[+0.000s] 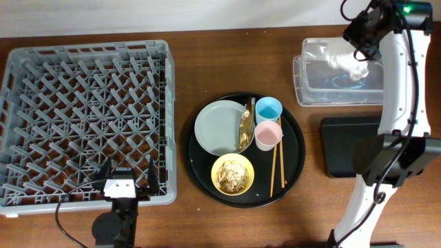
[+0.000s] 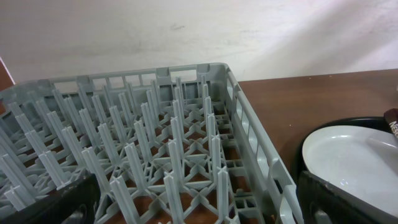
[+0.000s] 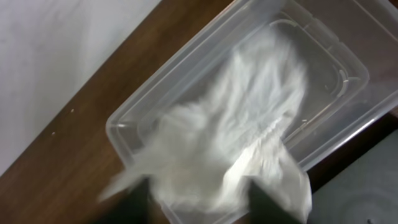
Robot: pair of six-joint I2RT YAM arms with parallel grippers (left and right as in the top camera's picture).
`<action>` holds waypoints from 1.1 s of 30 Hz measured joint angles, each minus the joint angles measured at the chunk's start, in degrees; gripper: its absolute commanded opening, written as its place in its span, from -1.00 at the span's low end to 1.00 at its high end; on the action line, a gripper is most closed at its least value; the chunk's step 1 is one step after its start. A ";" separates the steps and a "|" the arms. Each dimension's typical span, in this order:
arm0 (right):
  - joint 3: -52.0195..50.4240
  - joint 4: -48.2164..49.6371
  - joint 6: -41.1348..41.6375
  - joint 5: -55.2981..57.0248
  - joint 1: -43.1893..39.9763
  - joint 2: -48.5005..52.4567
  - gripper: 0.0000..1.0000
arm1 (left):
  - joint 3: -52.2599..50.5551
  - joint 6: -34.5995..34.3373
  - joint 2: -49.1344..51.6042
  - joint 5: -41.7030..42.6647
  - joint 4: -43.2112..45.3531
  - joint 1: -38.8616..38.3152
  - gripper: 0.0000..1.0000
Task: Sort waste into correct bins and load items into the dishwasher rack
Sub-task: 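Carry the tissue right and drop it into the clear bin, then return the right gripper to the plate and grasp the gold wrapper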
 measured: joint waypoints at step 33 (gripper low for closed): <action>-18.47 -4.33 2.91 10.99 48.96 0.92 0.43 | 0.00 0.00 -0.02 0.00 -0.02 0.00 0.99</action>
